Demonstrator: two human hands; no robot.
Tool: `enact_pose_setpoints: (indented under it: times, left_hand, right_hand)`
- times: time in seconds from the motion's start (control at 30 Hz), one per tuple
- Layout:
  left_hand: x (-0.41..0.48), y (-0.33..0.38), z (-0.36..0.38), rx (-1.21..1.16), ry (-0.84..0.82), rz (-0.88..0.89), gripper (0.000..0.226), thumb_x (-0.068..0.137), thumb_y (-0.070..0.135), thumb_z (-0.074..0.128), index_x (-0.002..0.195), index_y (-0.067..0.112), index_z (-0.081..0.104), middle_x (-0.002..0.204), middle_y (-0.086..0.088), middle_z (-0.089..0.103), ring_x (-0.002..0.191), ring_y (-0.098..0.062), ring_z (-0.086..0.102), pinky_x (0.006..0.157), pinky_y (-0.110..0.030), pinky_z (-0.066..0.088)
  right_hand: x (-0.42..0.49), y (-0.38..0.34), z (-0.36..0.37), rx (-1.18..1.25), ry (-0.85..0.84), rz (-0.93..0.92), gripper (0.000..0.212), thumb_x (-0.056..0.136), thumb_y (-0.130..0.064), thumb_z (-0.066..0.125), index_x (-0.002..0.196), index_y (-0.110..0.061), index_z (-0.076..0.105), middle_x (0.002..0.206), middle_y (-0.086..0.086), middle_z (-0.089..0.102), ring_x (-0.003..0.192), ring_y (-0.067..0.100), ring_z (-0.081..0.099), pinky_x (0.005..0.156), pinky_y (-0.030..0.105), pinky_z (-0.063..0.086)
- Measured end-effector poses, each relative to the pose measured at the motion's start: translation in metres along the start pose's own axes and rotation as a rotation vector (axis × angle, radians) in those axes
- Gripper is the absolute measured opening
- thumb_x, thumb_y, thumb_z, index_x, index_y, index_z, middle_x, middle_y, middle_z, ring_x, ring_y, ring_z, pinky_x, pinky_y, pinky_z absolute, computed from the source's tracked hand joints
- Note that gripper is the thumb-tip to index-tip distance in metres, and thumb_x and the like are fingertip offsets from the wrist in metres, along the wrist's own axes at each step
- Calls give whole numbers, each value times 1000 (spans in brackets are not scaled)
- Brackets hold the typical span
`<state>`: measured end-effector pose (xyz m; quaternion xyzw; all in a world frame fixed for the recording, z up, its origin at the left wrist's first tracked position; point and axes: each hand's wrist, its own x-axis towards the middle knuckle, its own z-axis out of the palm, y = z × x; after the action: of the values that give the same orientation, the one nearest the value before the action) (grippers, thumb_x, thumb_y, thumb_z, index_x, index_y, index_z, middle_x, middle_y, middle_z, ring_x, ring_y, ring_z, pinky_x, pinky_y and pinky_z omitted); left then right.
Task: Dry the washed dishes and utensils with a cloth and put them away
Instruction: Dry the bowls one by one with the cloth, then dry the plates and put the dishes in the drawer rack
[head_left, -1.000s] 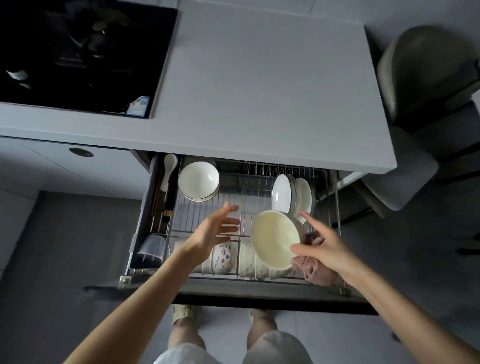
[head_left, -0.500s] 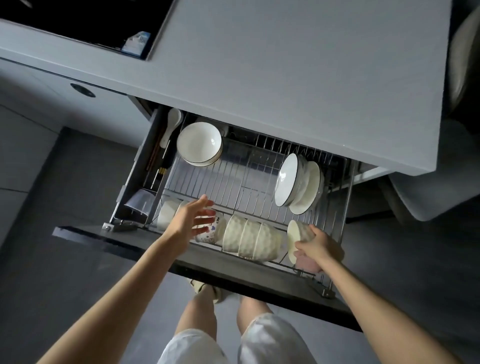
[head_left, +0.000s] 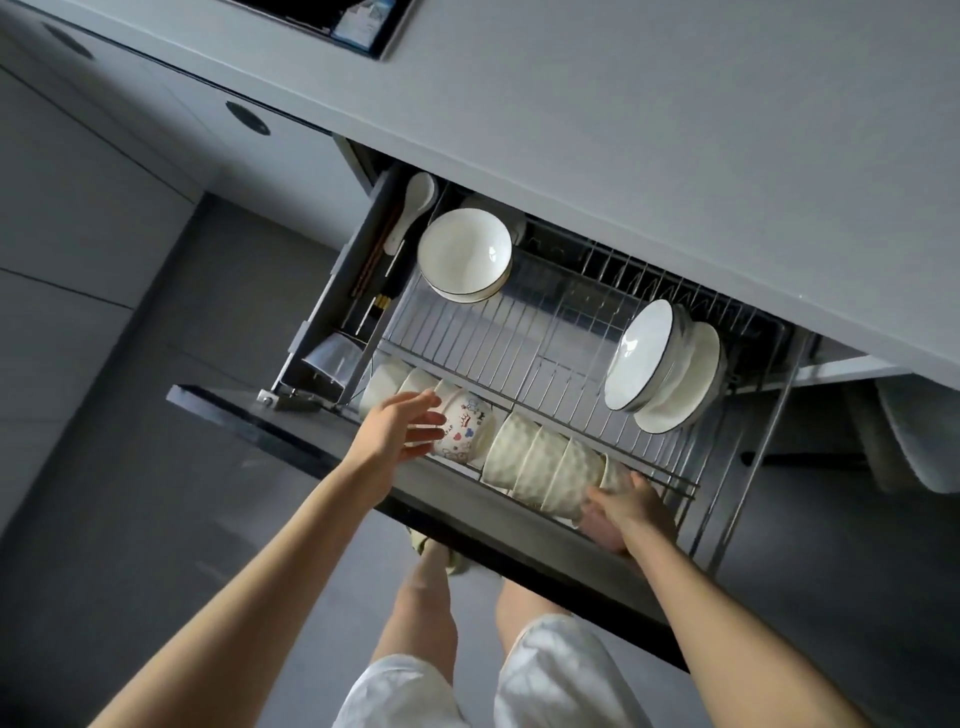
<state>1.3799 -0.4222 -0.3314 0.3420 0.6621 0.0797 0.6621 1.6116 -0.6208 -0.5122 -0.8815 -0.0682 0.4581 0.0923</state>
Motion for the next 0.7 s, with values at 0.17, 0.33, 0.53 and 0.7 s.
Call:
enact_pose_setpoints:
  times: [0.17, 0.33, 0.53, 0.7]
  left_hand:
    - [-10, 4, -19, -33, 9, 25, 14, 94, 20, 54, 99, 11, 64, 93, -10, 67, 87, -25, 63, 89, -40, 49]
    - [-27, 11, -63, -109, 38, 65, 15, 94, 19, 55, 103, 11, 64, 99, -11, 68, 92, -25, 66, 85, -35, 53]
    - [-48, 26, -157, -352, 123, 151, 13, 90, 9, 55, 92, 14, 67, 79, -6, 64, 71, -20, 62, 76, -34, 53]
    - [-71, 36, -275, -462, 184, 270, 13, 90, 15, 56, 97, 16, 67, 83, -4, 66, 68, -16, 64, 67, -26, 53]
  right_hand:
    - [-68, -58, -35, -219, 87, -66, 78, 71, -44, 77, 137, -18, 45, 127, 11, 62, 110, 33, 61, 84, 33, 46]
    - [-120, -142, -34, -165, 116, -320, 74, 78, -50, 70, 139, -21, 40, 125, 8, 62, 108, 34, 59, 85, 36, 43]
    - [-230, -283, 19, 133, -246, -683, 49, 81, -31, 71, 125, -32, 49, 118, -7, 57, 105, 17, 57, 92, 37, 48]
    - [-340, -376, 107, 353, -642, -815, 62, 82, -2, 68, 134, -20, 41, 109, -1, 60, 98, 12, 61, 89, 30, 49]
